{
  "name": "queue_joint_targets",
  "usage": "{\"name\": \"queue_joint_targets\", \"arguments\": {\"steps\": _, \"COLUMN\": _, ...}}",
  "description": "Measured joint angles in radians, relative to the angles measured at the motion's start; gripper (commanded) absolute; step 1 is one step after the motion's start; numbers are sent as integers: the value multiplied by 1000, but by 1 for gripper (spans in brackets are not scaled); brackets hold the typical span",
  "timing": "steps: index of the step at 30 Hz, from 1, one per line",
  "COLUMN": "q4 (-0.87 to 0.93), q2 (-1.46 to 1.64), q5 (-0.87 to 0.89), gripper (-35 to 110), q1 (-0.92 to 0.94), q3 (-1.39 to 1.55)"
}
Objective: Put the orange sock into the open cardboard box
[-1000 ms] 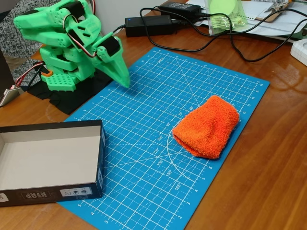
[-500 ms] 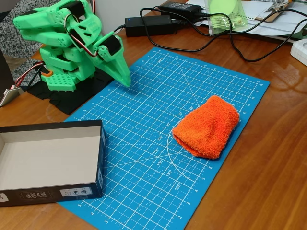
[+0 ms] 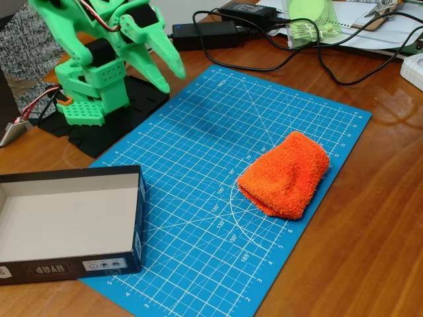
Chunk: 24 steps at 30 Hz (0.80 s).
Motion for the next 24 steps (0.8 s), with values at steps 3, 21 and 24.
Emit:
{"name": "queue_joint_targets", "arguments": {"steps": 3, "q4": 0, "q2": -74, "q5": 2, "gripper": 39, "q1": -35, "q3": -41}}
{"name": "queue_joint_targets", "arguments": {"steps": 21, "q4": -3, "q2": -1031, "q5": 101, "gripper": 46, "q1": -98, "q3": -649}}
{"name": "queue_joint_targets", "arguments": {"steps": 24, "q4": 75, "q2": -1213, "q5": 118, "gripper": 46, "q1": -101, "q3": -871}}
